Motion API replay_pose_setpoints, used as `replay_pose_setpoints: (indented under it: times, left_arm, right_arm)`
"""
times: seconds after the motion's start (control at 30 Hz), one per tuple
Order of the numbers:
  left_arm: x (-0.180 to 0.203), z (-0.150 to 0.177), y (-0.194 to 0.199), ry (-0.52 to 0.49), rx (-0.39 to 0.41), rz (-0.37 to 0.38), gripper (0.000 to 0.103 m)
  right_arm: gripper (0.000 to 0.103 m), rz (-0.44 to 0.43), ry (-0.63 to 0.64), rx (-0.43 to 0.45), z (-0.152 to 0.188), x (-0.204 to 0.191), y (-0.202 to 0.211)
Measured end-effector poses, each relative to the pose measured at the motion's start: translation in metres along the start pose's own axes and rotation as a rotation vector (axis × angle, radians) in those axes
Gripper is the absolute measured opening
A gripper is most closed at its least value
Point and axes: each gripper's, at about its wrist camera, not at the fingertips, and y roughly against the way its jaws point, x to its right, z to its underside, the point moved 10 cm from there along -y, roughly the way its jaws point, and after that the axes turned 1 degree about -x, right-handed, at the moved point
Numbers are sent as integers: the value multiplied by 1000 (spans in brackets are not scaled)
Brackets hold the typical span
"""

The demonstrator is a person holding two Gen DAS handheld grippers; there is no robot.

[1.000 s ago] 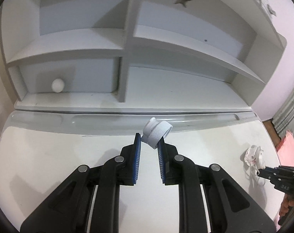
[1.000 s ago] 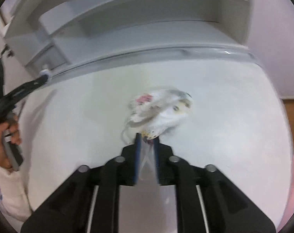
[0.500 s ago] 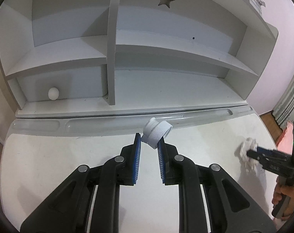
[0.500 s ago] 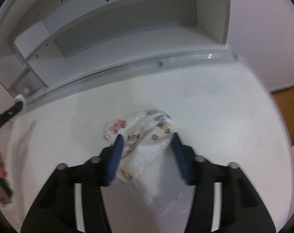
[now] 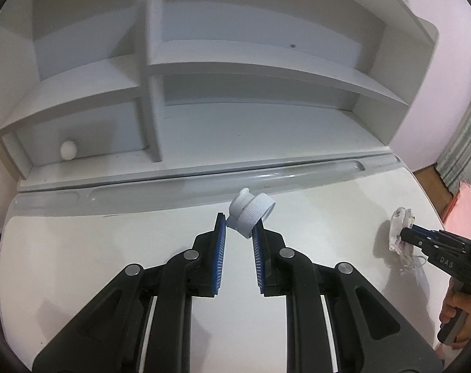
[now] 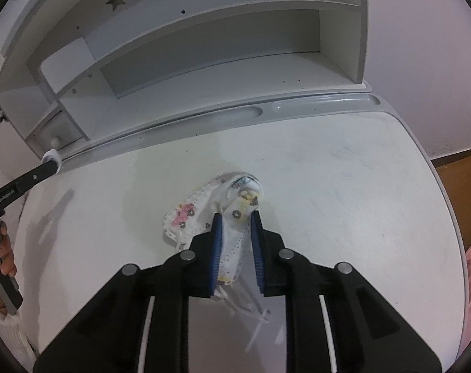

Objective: Collect trash
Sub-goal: 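Lift the white cap and floral mask and carry both over the bin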

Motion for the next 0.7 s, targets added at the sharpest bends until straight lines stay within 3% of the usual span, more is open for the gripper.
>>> replay_pose_setpoints:
  times: [0.1,0.2,0.33,0.37,0.43,0.57,0.7]
  left_arm:
    - [41,3,6,-54,0,51,16]
    - [111,8,14,-146,9,134,16]
    - [242,32,33,-340,13,283,16]
    - [293,48,42,-416,10,347,16]
    - [354,72,53,-506,-1,426,16]
    - [497,165,76,-749,-65,602,16]
    - [577,259,64,-935,-157,660,16]
  right_arm:
    - [19,-20,-40,48,1,21,30]
    - [19,34,-61,106,6,59,74]
    - [19,135,-117,163,37,133,142]
    - [19,161,-142,174,51,155,161]
    - [19,219,-199,189,82,201,194]
    - [19,335,-342,193,158,290,249]
    - [19,386,-512,135,250,369,262]
